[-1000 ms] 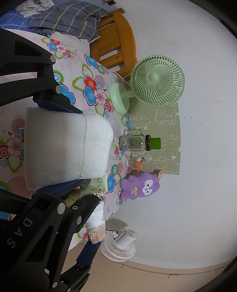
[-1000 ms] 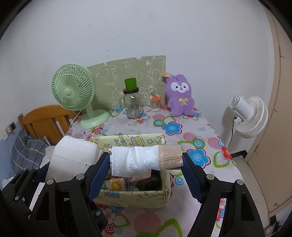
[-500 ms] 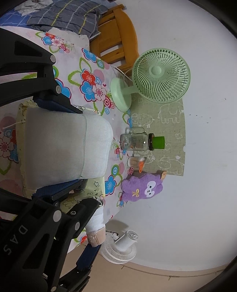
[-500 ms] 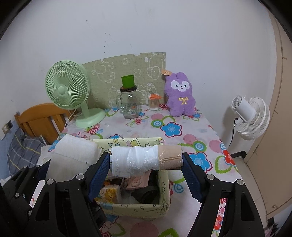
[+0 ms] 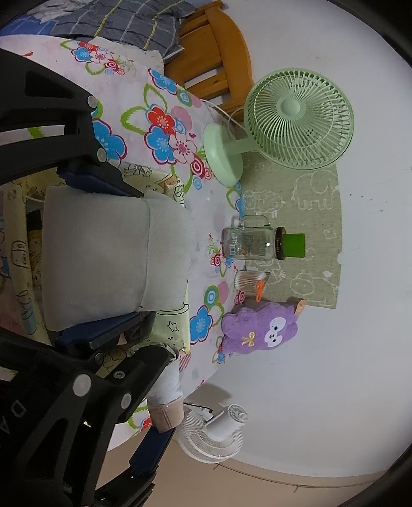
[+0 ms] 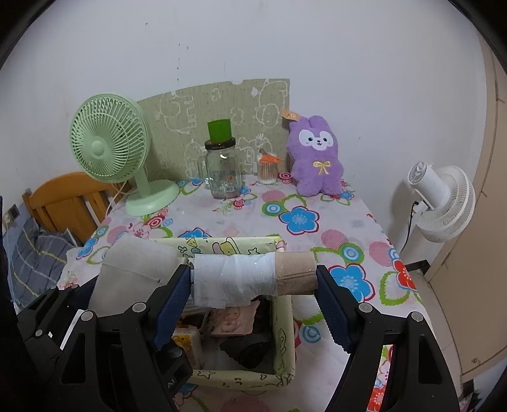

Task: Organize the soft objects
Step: 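Lower the white pad and white roll into the box and open both tools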

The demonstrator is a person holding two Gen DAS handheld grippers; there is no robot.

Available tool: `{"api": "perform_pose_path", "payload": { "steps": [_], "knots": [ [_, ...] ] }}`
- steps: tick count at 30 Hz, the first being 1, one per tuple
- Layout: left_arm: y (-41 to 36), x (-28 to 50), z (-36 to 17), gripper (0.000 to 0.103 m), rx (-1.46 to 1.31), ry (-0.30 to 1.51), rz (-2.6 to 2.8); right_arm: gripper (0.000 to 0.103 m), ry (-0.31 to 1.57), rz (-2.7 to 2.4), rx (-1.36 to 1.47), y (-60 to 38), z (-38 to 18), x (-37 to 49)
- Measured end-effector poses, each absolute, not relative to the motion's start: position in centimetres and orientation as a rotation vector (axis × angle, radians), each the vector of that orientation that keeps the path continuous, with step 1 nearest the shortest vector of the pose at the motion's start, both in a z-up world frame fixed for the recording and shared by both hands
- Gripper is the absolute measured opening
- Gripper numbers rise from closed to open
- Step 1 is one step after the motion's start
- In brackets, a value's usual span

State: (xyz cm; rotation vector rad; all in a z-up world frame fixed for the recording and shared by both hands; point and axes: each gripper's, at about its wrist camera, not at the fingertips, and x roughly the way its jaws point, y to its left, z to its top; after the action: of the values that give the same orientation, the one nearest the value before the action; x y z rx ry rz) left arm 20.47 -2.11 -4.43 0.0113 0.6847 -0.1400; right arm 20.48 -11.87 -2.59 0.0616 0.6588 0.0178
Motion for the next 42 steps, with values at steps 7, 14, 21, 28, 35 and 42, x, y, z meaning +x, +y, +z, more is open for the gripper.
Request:
{"api": "perform_pose_path", "payload": {
  "steps": [7, 14, 21, 28, 35, 42],
  "knots": [
    [-2.2, 21.4, -5.4, 0.081, 0.014, 0.716, -0.149, 0.079, 0.683, 0.028, 0.054, -11.6, -3.5, 21.4],
    [-1.6, 21.3, -5.5, 0.095, 0.017, 0.714, -0.137, 0.079, 0.687, 0.047, 0.047, -11.1, -4.0, 22.0],
    [-0.6, 20.9, -5.3, 0.098, 0.027, 0.717, -0.129, 0.079, 0.682, 0.074, 0.034, -10.1, -4.2, 22.5],
    [0.2, 21.0, -5.7, 0.098, 0.030, 0.741, -0.109, 0.079, 0.684, 0.113, 0.018, -8.5, -4.6, 23.1],
    [0.6, 20.8, -5.8, 0.098, 0.024, 0.745, -0.114, 0.079, 0.703, 0.153, 0.030, -7.7, -5.0, 23.1],
    [0.7, 20.1, -5.6, 0.099, 0.016, 0.734, -0.113, 0.089, 0.728, 0.164, 0.047, -7.7, -4.9, 22.5]
  ]
}}
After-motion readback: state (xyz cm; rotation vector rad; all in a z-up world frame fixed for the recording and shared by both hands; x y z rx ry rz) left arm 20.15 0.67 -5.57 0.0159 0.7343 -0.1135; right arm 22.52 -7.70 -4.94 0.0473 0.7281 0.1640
